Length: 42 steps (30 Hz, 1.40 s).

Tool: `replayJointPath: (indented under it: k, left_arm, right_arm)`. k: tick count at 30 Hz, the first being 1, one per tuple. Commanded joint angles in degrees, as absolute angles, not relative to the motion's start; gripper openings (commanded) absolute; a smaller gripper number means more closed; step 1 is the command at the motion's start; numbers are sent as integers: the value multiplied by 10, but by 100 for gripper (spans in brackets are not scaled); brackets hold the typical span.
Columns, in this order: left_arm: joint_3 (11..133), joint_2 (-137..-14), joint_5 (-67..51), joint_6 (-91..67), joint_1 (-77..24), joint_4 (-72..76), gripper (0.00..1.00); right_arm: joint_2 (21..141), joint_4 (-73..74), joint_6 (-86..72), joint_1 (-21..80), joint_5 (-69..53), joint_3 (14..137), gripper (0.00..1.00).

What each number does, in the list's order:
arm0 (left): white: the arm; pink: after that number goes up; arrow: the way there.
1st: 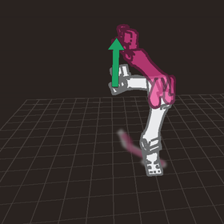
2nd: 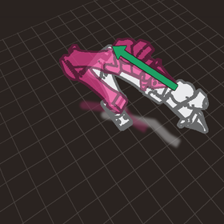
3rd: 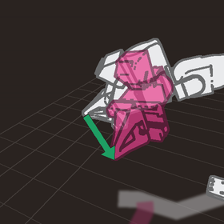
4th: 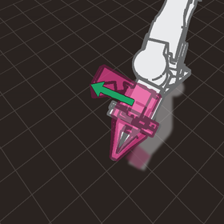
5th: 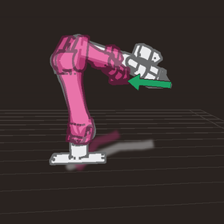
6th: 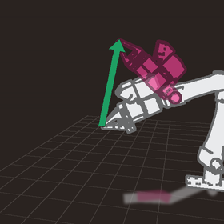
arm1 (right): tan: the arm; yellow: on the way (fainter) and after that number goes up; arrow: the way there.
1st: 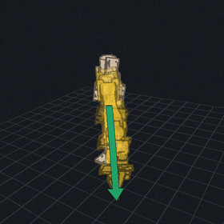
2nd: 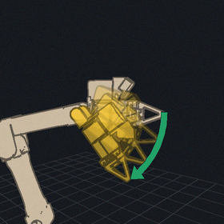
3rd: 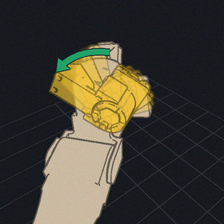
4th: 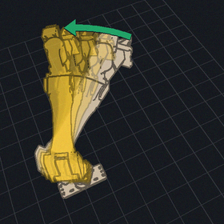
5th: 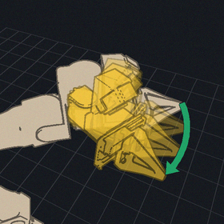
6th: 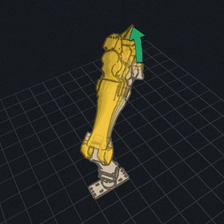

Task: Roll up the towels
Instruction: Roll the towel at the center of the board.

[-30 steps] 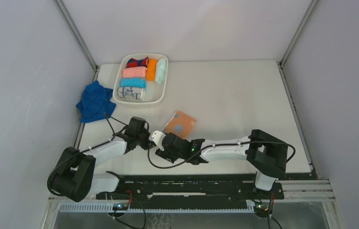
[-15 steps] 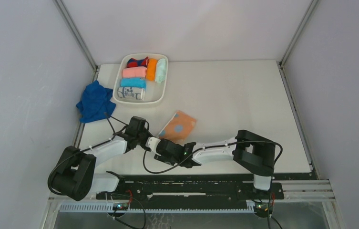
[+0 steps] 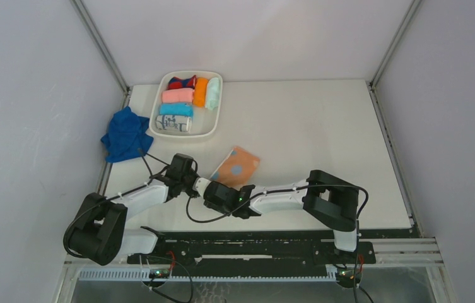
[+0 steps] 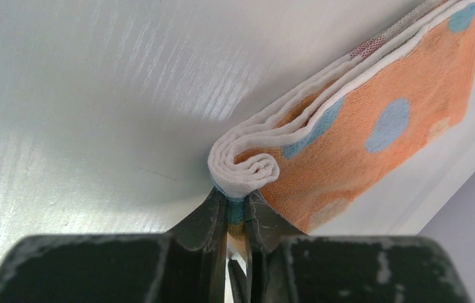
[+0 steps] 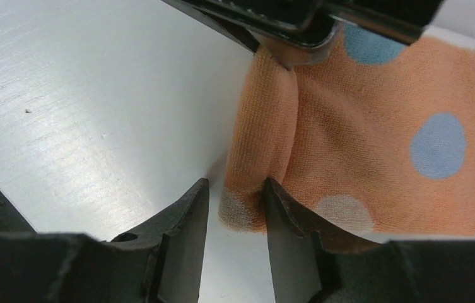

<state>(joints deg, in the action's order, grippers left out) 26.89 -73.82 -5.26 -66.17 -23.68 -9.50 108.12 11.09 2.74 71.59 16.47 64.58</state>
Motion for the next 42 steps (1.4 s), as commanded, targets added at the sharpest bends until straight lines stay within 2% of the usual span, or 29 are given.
replayJointPath:
  k: [1,5,11,15,18,24,31,36,42]
  left_arm:
    - [285,-752,-36,-632,-239,-137,15]
    - [290,-757,-35,-629,-239,-139,15]
    - [300,-763,-34,-625,-238,-144,17]
    - [305,-747,-29,-623,-232,-154,22]
    - [305,-723,-27,-624,-226,-160,30]
    - [297,-647,-8,-631,-215,-186,53]
    - [233,-530,-9,-662,-203,-185,71]
    - [210,-497,-51,-666,-204,-183,76]
    - [179,-481,-76,-700,-222,-134,79]
  right_arm:
    - [1100,162,1,705,173,652,36]
    - [1106,179,-4,693,164,653,30]
    - [1106,186,-8,679,120,652,12]
    - [1092,185,-18,651,24,652,0]
    - [1078,177,-30,630,-58,652,0]
    - [1074,138,-82,574,-249,645,0]
    - [1079,-15,-205,490,-452,581,0]
    - [1114,-148,-328,435,-548,536,0]
    - [1174,-261,-438,396,-587,505,0]
